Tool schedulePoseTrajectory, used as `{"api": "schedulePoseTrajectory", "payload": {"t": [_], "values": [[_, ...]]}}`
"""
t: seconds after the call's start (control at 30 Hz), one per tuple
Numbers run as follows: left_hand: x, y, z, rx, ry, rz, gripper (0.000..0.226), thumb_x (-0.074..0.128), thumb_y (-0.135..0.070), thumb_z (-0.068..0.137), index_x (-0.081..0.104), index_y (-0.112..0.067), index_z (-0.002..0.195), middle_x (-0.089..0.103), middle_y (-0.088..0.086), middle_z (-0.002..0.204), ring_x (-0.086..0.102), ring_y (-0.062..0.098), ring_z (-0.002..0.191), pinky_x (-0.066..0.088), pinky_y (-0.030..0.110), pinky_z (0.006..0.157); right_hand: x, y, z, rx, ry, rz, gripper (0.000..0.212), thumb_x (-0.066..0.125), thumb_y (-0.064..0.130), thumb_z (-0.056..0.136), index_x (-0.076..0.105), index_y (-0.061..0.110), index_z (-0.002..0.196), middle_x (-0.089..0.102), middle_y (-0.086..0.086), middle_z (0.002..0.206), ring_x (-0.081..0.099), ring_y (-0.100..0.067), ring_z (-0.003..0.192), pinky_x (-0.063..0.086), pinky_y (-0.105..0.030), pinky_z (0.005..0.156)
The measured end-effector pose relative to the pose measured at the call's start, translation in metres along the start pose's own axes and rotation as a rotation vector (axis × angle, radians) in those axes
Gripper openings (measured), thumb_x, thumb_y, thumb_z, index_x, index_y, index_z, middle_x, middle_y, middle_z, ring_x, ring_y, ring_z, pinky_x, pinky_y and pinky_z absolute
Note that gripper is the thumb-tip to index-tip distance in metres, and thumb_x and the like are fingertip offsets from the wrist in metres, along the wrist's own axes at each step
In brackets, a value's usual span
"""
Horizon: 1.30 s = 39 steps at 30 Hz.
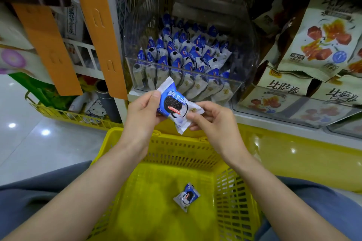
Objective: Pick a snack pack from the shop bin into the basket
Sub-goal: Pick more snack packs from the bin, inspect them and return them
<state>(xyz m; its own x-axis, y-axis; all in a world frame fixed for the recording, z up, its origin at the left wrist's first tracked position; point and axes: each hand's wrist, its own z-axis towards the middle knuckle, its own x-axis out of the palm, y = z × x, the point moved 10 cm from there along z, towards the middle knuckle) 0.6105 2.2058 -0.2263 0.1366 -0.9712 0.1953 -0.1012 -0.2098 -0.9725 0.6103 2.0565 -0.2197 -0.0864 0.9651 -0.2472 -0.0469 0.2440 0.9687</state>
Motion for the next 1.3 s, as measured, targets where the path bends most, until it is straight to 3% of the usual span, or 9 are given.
{"api": "schedulePoseTrajectory", "payload": {"t": [0.17, 0.33, 0.5, 0.6, 0.77, 1.0, 1.13, 1.23, 1.3], "values": [[0.008, -0.038, 0.000, 0.261, 0.110, 0.294, 0.013, 0.052, -0.018, 0.093, 0.063, -0.014, 0.087, 0.064, -0.001, 0.079, 0.060, 0.007, 0.075, 0.050, 0.021, 0.068, 0.003, 0.004, 0.001, -0.025, 0.036, -0.003, 0.026, 0.063, 0.001, 0.084, 0.062, 0.026, 0.091, 0.069, 0.006, 0.083, 0.065, -0.003, 0.069, 0.053, -0.018, 0.064], [0.017, -0.070, -0.003, 0.480, 0.213, 0.612, 0.009, 0.058, -0.021, 0.090, 0.062, -0.021, 0.082, 0.062, -0.008, 0.073, 0.054, 0.001, 0.068, 0.041, 0.015, 0.060, 0.024, 0.014, -0.003, -0.056, 0.174, 0.048, 0.025, 0.063, 0.015, 0.085, 0.057, 0.031, 0.103, 0.066, 0.012, 0.104, 0.064, -0.007, 0.098, 0.054, -0.028, 0.080], [0.024, -0.092, 0.002, 0.608, 0.199, 0.830, 0.018, 0.046, -0.027, 0.095, 0.057, -0.021, 0.107, 0.060, -0.013, 0.097, 0.055, 0.002, 0.092, 0.043, 0.020, 0.078, 0.017, 0.024, 0.002, -0.065, 0.090, 0.119, 0.016, 0.058, 0.013, 0.087, 0.060, 0.026, 0.097, 0.068, 0.011, 0.091, 0.064, 0.000, 0.081, 0.051, -0.016, 0.060], [0.016, -0.109, 0.020, 0.707, 0.101, 1.047, 0.030, 0.041, -0.028, 0.097, 0.049, -0.015, 0.123, 0.054, 0.001, 0.117, 0.048, 0.016, 0.110, 0.037, 0.028, 0.088, 0.005, 0.028, 0.008, -0.066, 0.006, 0.162, 0.013, 0.055, 0.014, 0.087, 0.060, 0.020, 0.098, 0.070, 0.013, 0.084, 0.064, 0.003, 0.077, 0.050, -0.015, 0.057], [0.015, -0.088, 0.047, 0.723, 0.134, 1.459, 0.031, 0.031, -0.030, 0.100, 0.054, -0.014, 0.114, 0.060, 0.008, 0.110, 0.050, 0.026, 0.102, 0.028, 0.031, 0.084, -0.015, 0.040, 0.011, -0.102, -0.129, 0.192, 0.035, 0.057, 0.026, 0.078, 0.058, 0.008, 0.109, 0.069, 0.003, 0.092, 0.065, -0.002, 0.083, 0.055, -0.019, 0.063], [0.016, -0.089, 0.046, 0.849, 0.078, 1.449, 0.025, 0.042, -0.025, 0.096, 0.062, -0.010, 0.093, 0.065, 0.007, 0.087, 0.056, 0.028, 0.083, 0.033, 0.034, 0.076, -0.022, 0.083, 0.070, -0.165, -0.277, 0.027, 0.019, 0.055, 0.018, 0.091, 0.057, 0.010, 0.109, 0.064, 0.003, 0.093, 0.065, -0.002, 0.084, 0.056, -0.021, 0.066], [0.016, -0.090, 0.045, 0.881, 0.049, 1.433, 0.030, 0.038, -0.025, 0.092, 0.063, -0.011, 0.084, 0.064, 0.006, 0.078, 0.058, 0.027, 0.075, 0.041, 0.035, 0.072, -0.011, 0.100, 0.147, -0.120, -0.300, -0.142, 0.013, 0.057, 0.024, 0.091, 0.061, 0.012, 0.093, 0.059, -0.008, 0.082, 0.059, -0.018, 0.080, 0.055, -0.042, 0.080], [0.016, -0.091, 0.045, 0.908, 0.037, 1.417, 0.034, 0.034, -0.026, 0.091, 0.063, -0.012, 0.082, 0.063, 0.003, 0.076, 0.058, 0.024, 0.072, 0.043, 0.033, 0.071, 0.000, 0.093, 0.196, -0.027, -0.295, -0.278, 0.027, 0.056, 0.026, 0.092, 0.055, 0.014, 0.067, 0.050, -0.004, 0.065, 0.052, -0.022, 0.075, 0.046, -0.035, 0.070], [0.014, -0.091, 0.045, 0.927, 0.014, 1.399, 0.034, 0.033, -0.027, 0.091, 0.063, -0.013, 0.081, 0.063, 0.002, 0.075, 0.057, 0.023, 0.072, 0.044, 0.033, 0.071, 0.011, 0.083, 0.217, 0.013, -0.255, -0.326, 0.022, 0.054, 0.027, 0.092, 0.062, 0.010, 0.082, 0.056, -0.005, 0.074, 0.052, -0.021, 0.080, 0.039, -0.030, 0.069]]}}
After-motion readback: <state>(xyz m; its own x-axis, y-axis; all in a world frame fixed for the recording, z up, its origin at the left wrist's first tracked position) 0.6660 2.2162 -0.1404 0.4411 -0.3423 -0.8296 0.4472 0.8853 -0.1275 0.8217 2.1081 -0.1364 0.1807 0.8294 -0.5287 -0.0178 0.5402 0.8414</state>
